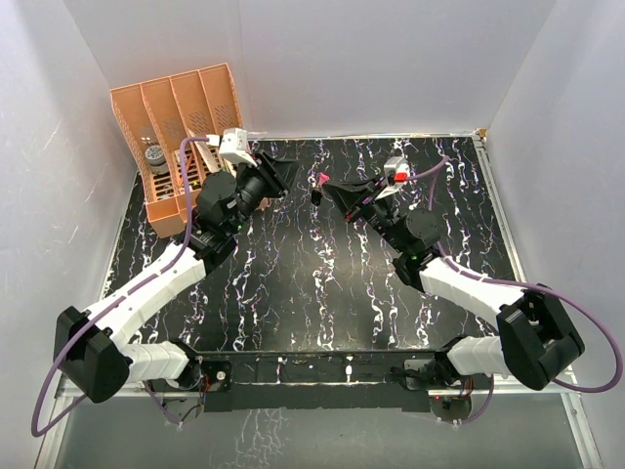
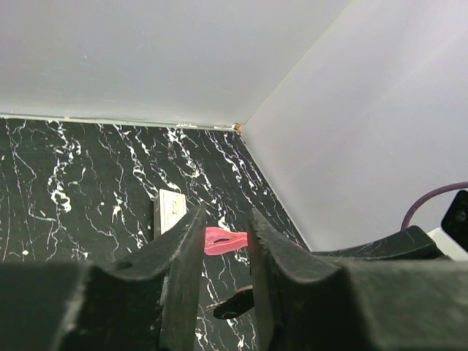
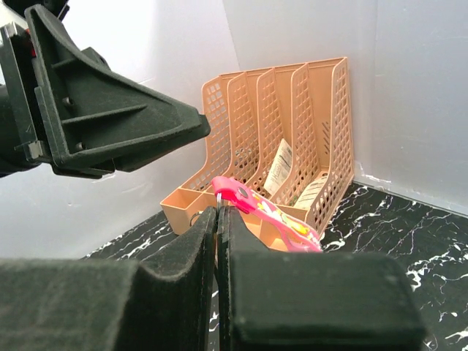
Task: Put the keys on the keyring
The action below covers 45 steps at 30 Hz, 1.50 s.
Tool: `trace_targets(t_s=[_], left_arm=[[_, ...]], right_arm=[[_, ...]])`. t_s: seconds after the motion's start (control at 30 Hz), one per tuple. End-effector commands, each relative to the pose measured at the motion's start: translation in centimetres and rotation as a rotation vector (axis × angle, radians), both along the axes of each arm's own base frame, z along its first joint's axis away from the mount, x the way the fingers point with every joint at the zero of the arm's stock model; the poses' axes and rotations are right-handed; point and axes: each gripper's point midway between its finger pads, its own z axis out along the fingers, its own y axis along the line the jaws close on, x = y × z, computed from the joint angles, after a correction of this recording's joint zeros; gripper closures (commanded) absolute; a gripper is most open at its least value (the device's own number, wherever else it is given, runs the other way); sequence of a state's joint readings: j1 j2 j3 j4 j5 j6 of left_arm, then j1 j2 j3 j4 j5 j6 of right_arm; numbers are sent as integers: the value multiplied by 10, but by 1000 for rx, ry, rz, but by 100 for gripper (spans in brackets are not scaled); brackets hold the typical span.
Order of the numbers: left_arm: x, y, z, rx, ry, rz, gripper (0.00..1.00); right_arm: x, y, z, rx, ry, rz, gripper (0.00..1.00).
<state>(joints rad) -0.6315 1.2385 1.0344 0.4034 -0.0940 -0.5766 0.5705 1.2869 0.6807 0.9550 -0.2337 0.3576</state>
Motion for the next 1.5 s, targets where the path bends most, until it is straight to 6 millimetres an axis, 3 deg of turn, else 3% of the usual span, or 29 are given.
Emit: trace_targets(t_s=[0.0,0.13,0.27,0.4,0.63,0.83,0.93,1.1,1.23,1.47], left_arm=[[-6,12,20,-40,-94,-12,76],[-4,19,19,-70,-121,-54,80],[-3,25,17,-90,-160,-132,74],[-1,18,17,-51,-202,-240,72],[-8,-9,16,125,-257,-450,80],[-16,-9,10,204,-304,-487,79],[-20,-8,7,259,-320,-503,70],[-27,-6,7,316,-355,-514,66],[-21,-7,0,386,-352,-472,64],[-25,-25,-5,496,-410,-461,62]], right_arm=[[-9,-16,37,113,-96,-13,100],[-10,-20,39,132,-92,4,100],[-10,-22,38,137,-82,15,100],[-10,-22,37,129,-78,29,100],[-3,-19,26,86,-39,34,100],[3,-14,20,58,-2,44,100],[7,-13,18,40,26,41,100],[12,-11,17,14,59,38,100],[15,-10,16,-14,88,35,100],[17,-6,12,-59,118,47,100]])
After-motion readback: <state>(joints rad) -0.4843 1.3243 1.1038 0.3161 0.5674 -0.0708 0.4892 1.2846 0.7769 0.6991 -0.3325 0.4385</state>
